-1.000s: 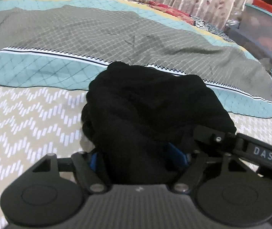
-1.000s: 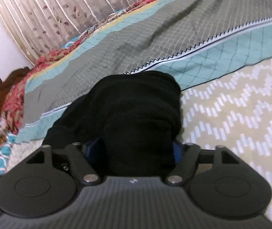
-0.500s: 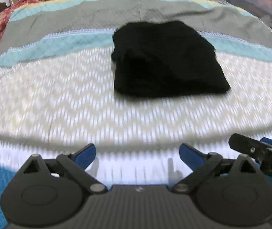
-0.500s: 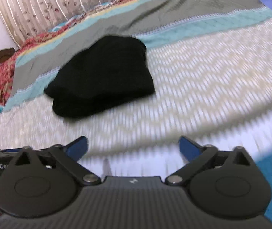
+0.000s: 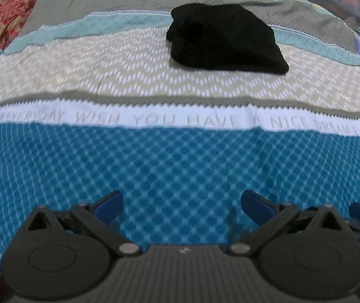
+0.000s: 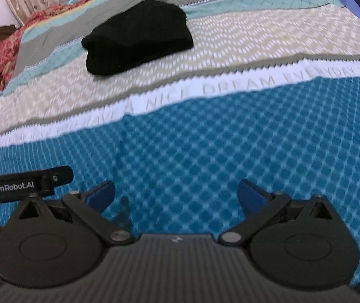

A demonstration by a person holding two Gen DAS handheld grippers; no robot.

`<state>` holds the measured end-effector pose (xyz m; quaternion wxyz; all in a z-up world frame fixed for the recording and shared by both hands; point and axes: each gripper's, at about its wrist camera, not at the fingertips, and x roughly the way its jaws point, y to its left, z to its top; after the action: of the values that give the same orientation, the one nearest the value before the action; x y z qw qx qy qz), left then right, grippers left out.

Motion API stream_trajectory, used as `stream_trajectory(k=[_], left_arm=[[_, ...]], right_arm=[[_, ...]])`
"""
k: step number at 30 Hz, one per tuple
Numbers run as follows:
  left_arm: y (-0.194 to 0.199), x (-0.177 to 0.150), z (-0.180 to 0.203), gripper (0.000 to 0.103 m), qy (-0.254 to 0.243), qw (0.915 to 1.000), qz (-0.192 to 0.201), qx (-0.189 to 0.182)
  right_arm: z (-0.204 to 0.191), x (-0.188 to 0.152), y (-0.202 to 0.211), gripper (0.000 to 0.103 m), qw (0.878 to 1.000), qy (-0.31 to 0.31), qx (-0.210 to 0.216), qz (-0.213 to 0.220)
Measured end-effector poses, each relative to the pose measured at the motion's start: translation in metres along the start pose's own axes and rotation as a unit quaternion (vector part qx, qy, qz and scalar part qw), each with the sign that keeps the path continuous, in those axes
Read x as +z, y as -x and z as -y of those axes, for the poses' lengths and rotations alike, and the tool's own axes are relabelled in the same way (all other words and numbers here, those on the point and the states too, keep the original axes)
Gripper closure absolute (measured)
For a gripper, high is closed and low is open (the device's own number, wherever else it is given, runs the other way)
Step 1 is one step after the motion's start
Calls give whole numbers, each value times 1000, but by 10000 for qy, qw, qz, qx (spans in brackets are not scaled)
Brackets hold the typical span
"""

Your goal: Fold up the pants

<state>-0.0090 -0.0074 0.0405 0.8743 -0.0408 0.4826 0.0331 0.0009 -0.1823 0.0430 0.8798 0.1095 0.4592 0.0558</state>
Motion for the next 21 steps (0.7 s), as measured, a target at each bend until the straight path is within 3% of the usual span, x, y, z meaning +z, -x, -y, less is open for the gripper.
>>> stream_trajectory(k=[5,21], left_arm=[[-11,-16,-1,0,-64,9994,-332,27],[-21,-18,-4,0,-160,9988,-450,78]], right_arm=[[-3,-3,-8,0,9998,119,-115,-80],[-11,-9,-12,0,9980,491,-320,-235]])
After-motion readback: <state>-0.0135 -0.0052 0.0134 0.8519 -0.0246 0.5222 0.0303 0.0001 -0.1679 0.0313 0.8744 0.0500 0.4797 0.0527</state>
